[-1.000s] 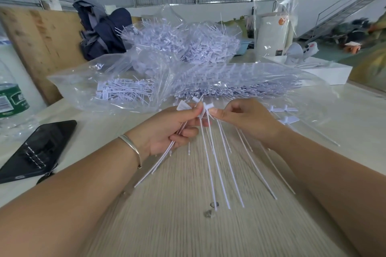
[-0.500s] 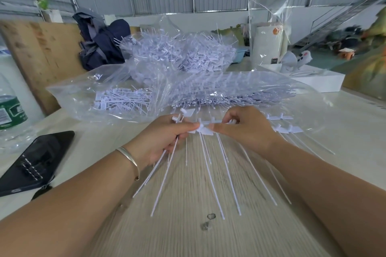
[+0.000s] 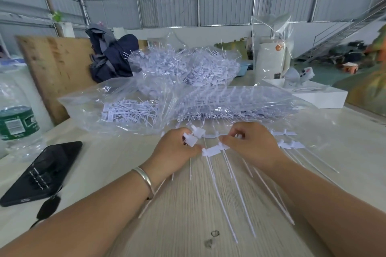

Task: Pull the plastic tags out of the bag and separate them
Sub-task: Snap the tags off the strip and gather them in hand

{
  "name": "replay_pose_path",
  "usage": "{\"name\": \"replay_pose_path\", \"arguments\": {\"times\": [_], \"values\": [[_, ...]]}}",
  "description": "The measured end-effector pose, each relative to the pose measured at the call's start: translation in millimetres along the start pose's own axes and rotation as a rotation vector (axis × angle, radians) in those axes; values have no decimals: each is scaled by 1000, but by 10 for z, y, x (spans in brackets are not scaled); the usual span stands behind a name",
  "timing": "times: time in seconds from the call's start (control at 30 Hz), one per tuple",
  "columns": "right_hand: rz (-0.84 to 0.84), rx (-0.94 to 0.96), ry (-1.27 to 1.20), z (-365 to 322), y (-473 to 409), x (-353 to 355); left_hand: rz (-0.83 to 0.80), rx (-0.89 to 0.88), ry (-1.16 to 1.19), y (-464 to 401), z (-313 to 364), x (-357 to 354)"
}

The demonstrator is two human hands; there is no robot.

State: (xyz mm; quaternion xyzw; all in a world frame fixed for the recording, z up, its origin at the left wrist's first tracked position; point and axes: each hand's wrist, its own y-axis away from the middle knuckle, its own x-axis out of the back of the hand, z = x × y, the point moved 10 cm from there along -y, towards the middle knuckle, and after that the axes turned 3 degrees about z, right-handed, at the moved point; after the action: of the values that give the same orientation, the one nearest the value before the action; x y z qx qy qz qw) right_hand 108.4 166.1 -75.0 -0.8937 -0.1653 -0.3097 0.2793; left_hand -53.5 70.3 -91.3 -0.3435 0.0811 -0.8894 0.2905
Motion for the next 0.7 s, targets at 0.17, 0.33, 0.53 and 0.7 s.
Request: {"name": "replay_pose_path", "arguments": {"times": [0.17,0.33,0.53,0.7], "values": [[-6,10,-95,-66,20,29,-2,207,321,-10,-146,55],[-15,47,-132,-142,39,9,-135,393,508,41,-264,-68],[32,19,-136,-72,6,38,-73,384,591,13,-274,-26],[49,53,-130,-104,-1,62,-93,392,613,24,-303,-79]]}}
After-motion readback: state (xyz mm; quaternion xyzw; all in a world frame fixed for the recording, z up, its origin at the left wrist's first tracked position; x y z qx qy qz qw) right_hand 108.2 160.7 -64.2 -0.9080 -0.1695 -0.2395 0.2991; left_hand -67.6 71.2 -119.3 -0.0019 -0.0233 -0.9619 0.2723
